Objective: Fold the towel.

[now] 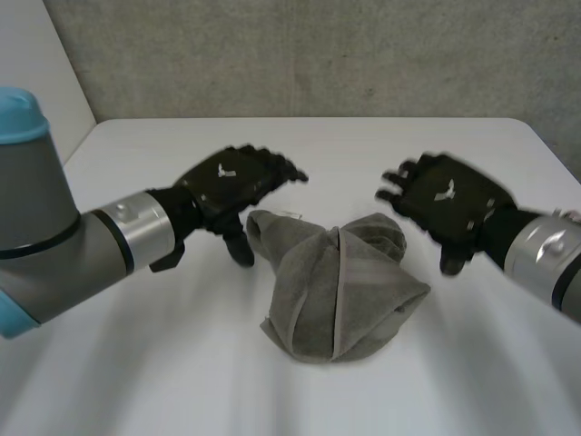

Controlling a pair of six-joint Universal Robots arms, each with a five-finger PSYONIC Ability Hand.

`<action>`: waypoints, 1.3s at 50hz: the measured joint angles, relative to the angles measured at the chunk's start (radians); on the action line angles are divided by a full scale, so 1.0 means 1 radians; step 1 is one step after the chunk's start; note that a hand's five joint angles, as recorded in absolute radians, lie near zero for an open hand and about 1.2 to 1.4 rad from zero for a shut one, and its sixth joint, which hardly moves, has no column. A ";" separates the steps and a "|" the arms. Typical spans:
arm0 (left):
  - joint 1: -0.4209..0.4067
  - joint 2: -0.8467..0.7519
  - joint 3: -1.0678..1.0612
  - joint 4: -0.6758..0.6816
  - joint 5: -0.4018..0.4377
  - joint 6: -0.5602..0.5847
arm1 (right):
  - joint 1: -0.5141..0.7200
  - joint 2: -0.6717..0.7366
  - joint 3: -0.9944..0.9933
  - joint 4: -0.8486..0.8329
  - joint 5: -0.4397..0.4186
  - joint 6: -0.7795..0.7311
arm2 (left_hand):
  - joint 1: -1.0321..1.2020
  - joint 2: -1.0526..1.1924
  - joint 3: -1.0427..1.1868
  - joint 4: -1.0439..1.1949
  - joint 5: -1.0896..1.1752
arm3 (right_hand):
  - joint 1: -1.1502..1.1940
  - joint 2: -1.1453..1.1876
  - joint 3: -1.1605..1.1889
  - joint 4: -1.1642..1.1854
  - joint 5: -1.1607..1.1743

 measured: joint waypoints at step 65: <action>-0.020 0.114 -0.257 -0.139 -0.307 0.207 | -0.023 0.063 0.243 -0.204 -0.115 0.038 | 0.020 0.052 0.000 0.000 0.046 | 0.696 0.681 0.000 0.000 0.698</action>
